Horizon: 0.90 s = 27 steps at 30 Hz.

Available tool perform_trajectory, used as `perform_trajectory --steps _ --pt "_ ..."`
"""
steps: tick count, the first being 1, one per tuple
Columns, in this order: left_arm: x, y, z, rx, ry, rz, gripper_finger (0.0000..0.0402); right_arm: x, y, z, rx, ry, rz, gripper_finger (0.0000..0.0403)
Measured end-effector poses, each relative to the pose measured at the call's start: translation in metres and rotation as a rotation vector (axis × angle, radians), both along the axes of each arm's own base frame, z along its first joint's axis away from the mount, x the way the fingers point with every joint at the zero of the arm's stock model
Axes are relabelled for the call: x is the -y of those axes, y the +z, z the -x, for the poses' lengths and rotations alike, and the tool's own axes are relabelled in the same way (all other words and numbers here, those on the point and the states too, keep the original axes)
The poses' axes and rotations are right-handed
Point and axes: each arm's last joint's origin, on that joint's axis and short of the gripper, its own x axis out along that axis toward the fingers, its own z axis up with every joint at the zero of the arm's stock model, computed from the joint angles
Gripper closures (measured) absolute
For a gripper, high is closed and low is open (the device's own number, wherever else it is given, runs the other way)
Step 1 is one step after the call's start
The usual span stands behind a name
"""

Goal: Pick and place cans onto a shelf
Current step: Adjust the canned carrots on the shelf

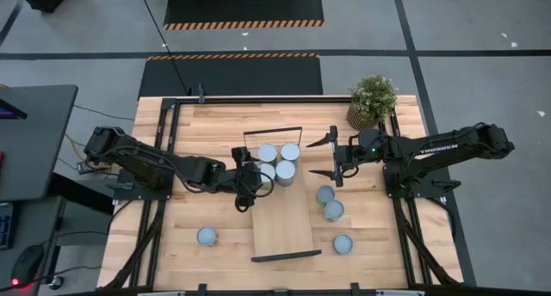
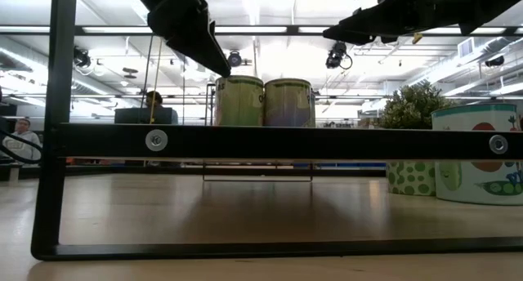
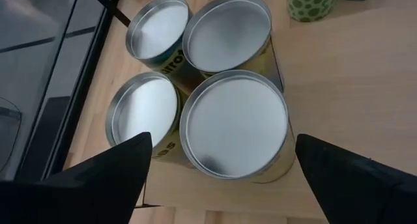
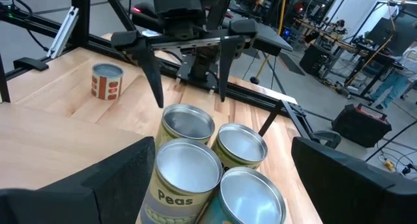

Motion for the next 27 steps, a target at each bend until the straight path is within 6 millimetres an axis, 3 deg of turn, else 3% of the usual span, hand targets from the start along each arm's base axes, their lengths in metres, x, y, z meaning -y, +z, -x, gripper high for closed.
perform_trajectory --steps 8,15,21,27 --pt "0.005 0.002 0.001 -0.001 -0.031 -0.020 0.0017 0.000 0.000 0.000 -0.004 0.000 0.001 0.0035" --pt "0.013 0.026 0.007 -0.085 -0.024 -0.014 0.0017 0.000 -0.001 0.000 -0.012 -0.007 -0.003 0.0035" --pt "0.009 0.017 0.020 -0.162 0.107 0.022 0.0017 0.004 -0.016 -0.002 -0.131 -0.119 0.006 0.0035" --pt "0.010 0.005 0.023 -0.187 0.099 0.072 0.0017 0.005 -0.023 -0.002 -0.209 -0.125 -0.050 0.0035"
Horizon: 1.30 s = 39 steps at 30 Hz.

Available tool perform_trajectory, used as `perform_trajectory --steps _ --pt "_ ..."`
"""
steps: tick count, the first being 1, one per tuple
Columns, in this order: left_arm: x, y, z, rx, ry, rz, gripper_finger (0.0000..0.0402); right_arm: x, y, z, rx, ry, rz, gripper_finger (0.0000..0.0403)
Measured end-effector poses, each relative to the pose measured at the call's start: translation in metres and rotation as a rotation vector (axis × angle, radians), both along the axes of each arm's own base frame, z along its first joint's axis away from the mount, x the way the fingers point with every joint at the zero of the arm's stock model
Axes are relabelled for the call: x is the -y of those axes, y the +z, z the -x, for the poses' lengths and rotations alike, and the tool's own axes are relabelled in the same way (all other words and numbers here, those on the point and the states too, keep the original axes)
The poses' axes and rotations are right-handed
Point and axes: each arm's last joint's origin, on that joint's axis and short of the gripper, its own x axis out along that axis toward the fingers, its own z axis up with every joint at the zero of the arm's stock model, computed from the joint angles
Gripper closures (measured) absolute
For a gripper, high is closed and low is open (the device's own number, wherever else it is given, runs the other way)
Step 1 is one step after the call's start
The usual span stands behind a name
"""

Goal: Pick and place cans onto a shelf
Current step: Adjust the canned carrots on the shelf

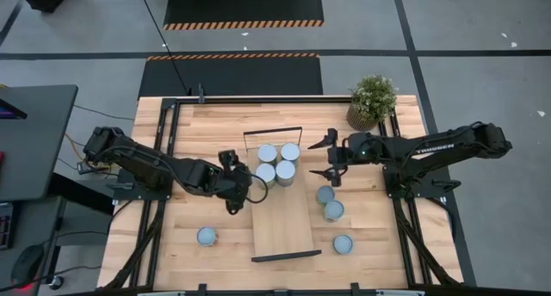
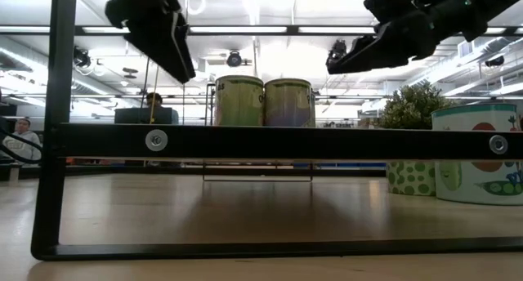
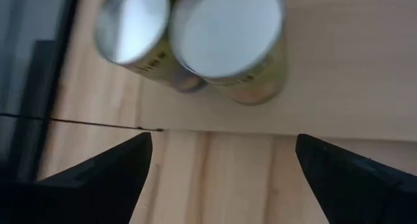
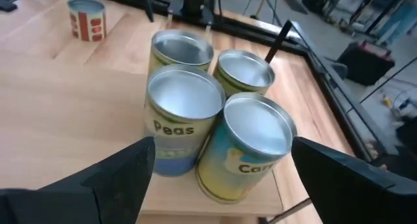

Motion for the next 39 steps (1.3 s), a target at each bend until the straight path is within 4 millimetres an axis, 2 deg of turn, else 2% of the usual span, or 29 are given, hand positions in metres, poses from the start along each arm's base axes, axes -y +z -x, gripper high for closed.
perform_trajectory --steps 3,8,21,27,35,39 --pt "0.001 -0.002 0.001 -0.016 -0.002 0.056 0.0017 0.001 0.004 -0.001 -0.005 -0.019 -0.022 0.0035" --pt "0.000 -0.003 0.001 -0.021 0.015 0.101 0.0017 0.002 -0.001 -0.001 -0.058 -0.034 -0.054 0.0035" --pt "0.001 -0.002 -0.003 0.015 0.019 0.130 0.0018 0.003 -0.031 -0.015 -0.206 -0.055 -0.099 0.0035" --pt "0.003 -0.001 -0.005 0.042 0.016 0.142 0.0018 0.003 -0.033 -0.018 -0.190 -0.029 -0.058 0.0035" --pt "0.010 -0.001 -0.003 0.072 0.037 0.133 0.0018 0.005 -0.047 -0.011 -0.125 0.045 -0.082 0.0035" --pt "0.010 0.001 -0.006 0.120 0.052 0.110 0.0018 0.007 -0.042 -0.013 -0.064 0.083 -0.093 0.0035"
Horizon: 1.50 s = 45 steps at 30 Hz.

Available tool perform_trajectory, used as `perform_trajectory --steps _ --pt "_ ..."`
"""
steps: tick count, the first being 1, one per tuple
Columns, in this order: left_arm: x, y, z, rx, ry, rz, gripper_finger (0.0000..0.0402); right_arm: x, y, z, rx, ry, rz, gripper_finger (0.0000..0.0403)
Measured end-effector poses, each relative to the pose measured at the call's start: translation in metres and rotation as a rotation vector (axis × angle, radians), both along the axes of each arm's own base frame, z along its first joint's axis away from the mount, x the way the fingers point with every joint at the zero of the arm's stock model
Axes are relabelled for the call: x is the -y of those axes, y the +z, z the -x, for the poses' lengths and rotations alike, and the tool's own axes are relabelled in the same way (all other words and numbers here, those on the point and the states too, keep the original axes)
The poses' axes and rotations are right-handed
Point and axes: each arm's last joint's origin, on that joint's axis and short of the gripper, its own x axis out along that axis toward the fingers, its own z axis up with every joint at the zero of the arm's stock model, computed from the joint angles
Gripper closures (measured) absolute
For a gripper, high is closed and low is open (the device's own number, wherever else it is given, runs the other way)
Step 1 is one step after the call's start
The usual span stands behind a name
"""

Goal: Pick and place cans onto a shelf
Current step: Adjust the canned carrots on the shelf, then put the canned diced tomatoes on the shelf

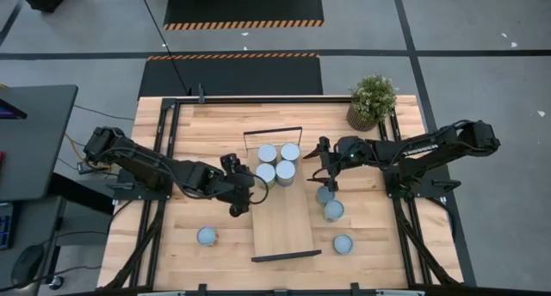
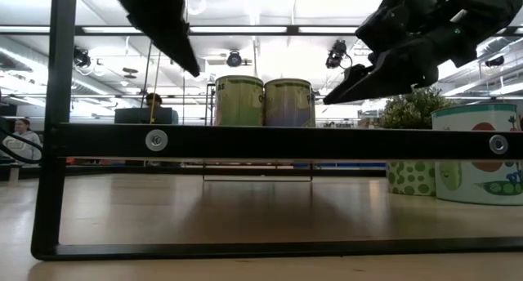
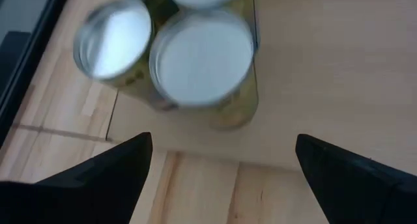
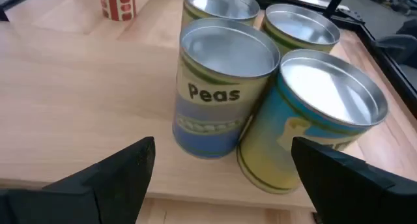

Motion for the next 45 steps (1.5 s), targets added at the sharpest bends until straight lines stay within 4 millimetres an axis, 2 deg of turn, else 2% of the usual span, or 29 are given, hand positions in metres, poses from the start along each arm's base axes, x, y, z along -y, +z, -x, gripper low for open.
perform_trajectory --steps 4,8,17,22,28,33,37,45 --pt "-0.001 0.002 -0.004 0.032 -0.003 -0.001 0.0018 0.006 -0.002 -0.002 0.006 -0.002 -0.005 0.0035" --pt "-0.001 0.001 -0.003 0.011 -0.029 0.015 0.0018 0.011 -0.012 -0.007 -0.017 0.000 -0.030 0.0035" --pt "-0.002 0.000 -0.004 -0.003 -0.045 0.095 0.0018 0.018 -0.016 -0.035 -0.031 0.020 -0.046 0.0035" --pt "-0.002 0.000 -0.004 -0.001 -0.041 0.099 0.0018 0.018 -0.019 -0.041 -0.046 0.023 -0.045 0.0035" --pt "-0.002 0.000 -0.004 0.002 -0.035 0.099 0.0018 0.017 -0.010 -0.033 -0.070 -0.028 -0.023 0.0035" --pt "-0.002 0.000 -0.003 -0.020 -0.015 0.170 0.0018 0.014 0.003 -0.025 -0.055 -0.027 -0.017 0.0035" --pt "-0.003 0.012 0.000 -0.030 -0.004 0.202 0.0018 0.011 0.014 -0.020 -0.025 -0.021 -0.011 0.0035" --pt "0.013 0.017 0.017 -0.185 0.066 0.389 0.0018 0.008 0.040 -0.005 0.066 -0.012 0.059 0.0035"
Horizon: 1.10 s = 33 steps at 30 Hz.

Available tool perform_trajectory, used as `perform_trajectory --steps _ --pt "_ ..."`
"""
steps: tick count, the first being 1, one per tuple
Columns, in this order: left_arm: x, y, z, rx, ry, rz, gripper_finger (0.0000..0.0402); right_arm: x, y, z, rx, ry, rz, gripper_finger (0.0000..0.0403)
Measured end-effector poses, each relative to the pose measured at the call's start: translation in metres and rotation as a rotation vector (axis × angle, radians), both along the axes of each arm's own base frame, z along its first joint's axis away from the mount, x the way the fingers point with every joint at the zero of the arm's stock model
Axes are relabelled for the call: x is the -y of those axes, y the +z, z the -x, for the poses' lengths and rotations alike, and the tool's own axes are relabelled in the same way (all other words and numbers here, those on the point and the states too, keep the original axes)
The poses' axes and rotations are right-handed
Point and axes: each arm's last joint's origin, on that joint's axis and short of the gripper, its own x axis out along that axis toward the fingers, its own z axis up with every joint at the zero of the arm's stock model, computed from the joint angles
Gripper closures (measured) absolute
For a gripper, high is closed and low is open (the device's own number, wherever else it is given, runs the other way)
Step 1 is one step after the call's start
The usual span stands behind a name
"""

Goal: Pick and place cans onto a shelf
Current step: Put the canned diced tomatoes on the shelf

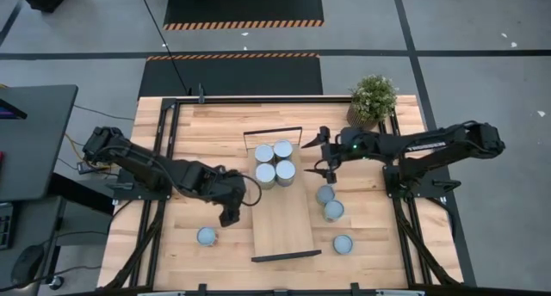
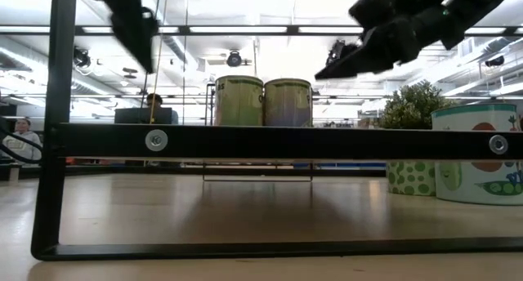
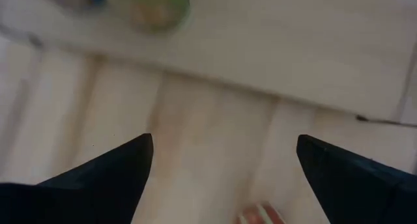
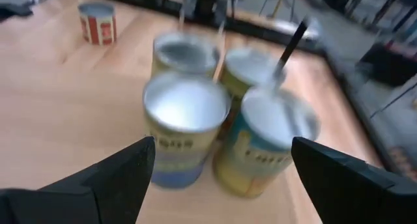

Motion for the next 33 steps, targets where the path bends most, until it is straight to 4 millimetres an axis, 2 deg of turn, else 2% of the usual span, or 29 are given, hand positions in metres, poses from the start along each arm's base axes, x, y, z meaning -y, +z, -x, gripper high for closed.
perform_trajectory --steps 6,14,19,26,33 --pt "0.016 -0.009 0.016 -0.142 0.122 0.133 0.0018 0.000 0.016 0.004 0.114 0.022 0.034 0.0035" --pt "0.050 -0.012 0.040 -0.273 0.208 0.273 0.0018 -0.001 0.011 0.003 0.073 0.035 0.026 0.0035" --pt "0.070 -0.014 0.055 -0.312 0.295 0.281 0.0018 -0.001 0.011 0.003 0.081 0.034 0.028 0.0035" --pt "0.107 -0.014 0.085 -0.340 0.407 0.351 0.0017 -0.001 0.011 0.003 0.076 0.034 0.025 0.0035" --pt "0.128 -0.028 0.100 -0.313 0.386 0.245 0.0017 -0.001 0.011 0.003 0.075 0.037 0.026 0.0035"
